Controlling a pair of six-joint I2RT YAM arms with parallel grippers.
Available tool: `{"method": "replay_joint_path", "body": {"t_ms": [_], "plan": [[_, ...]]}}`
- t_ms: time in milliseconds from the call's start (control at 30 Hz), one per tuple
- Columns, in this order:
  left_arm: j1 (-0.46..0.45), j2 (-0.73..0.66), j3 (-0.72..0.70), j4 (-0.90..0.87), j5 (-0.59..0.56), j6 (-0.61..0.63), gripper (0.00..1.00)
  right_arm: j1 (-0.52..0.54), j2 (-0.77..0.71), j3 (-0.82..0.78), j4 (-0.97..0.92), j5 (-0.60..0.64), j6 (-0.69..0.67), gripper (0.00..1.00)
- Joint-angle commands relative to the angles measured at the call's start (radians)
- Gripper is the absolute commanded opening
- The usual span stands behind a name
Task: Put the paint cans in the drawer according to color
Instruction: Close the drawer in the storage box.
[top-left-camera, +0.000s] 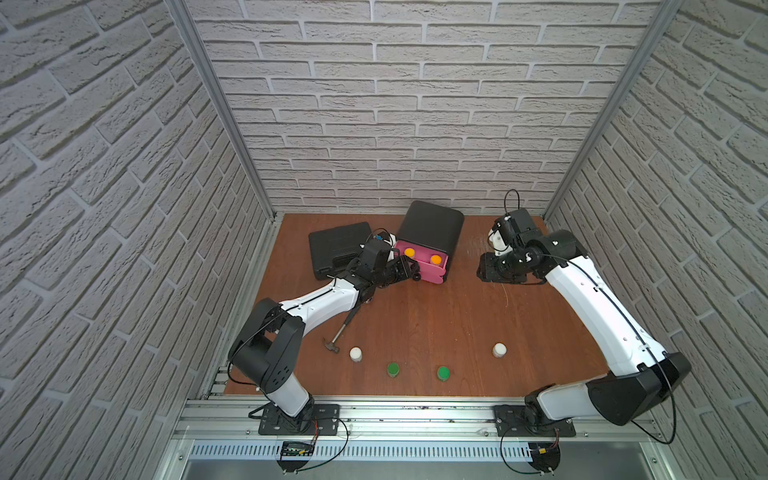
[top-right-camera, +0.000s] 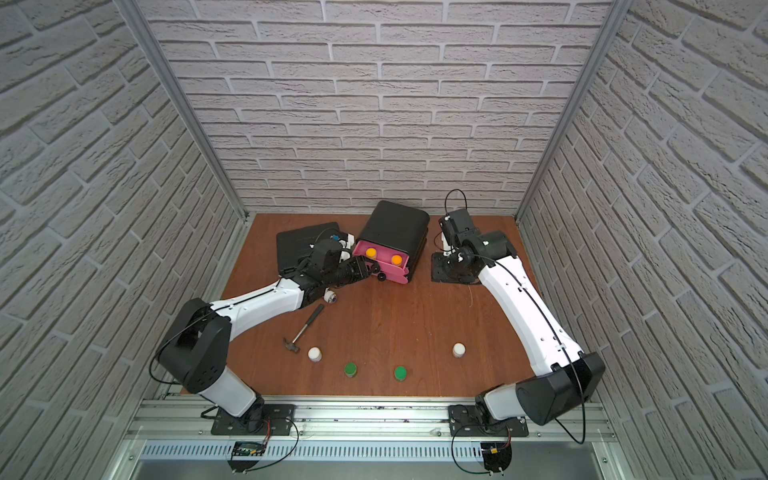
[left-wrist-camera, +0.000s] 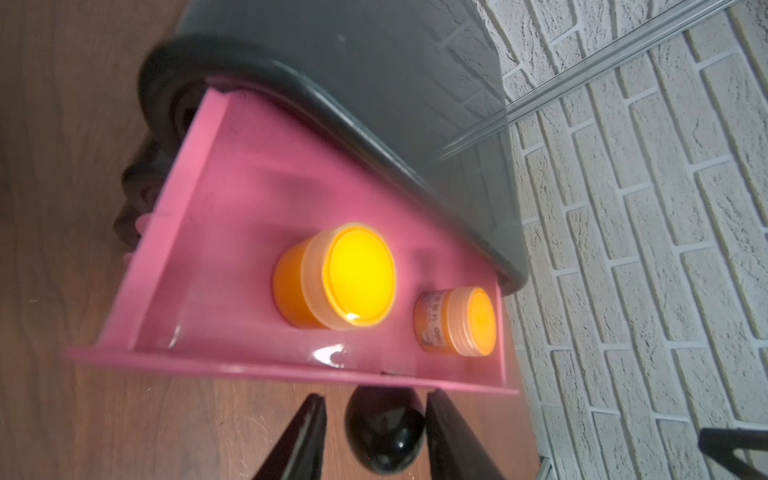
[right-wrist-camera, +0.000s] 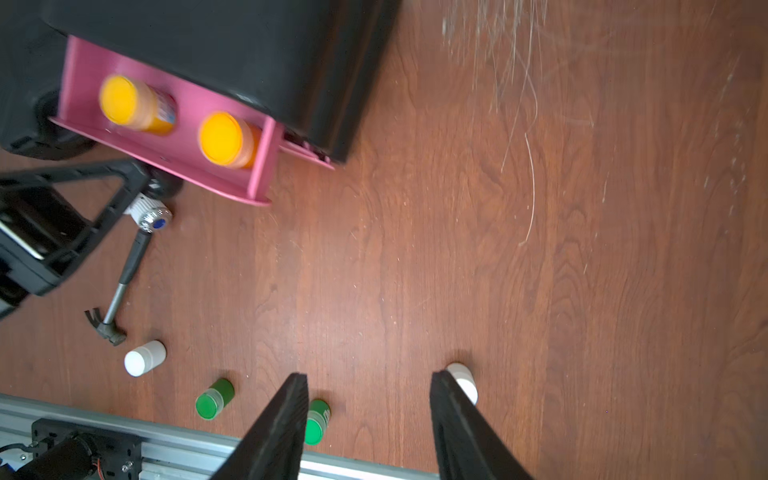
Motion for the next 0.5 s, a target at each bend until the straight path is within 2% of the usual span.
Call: {"method": "replay_joint_path", "body": {"t_ms": [0, 267, 467], "plan": [[0.006, 0.027, 0.035, 0.055, -0.024, 0.02, 0.43, -0.034, -0.078, -0.135, 0.077, -0.013, 0.062, 0.51], [0.014, 0.071, 0.081, 0.071, -0.017, 0.028, 0.41, -0.083, -0.192, -0.366, 0.115, -0.014, 0.123, 0.51], [0.023, 0.122, 0.149, 0.075, -0.006, 0.034, 0.4, -0.099, -0.217, -0.427, 0.132, -0.035, 0.145, 0.51]]}}
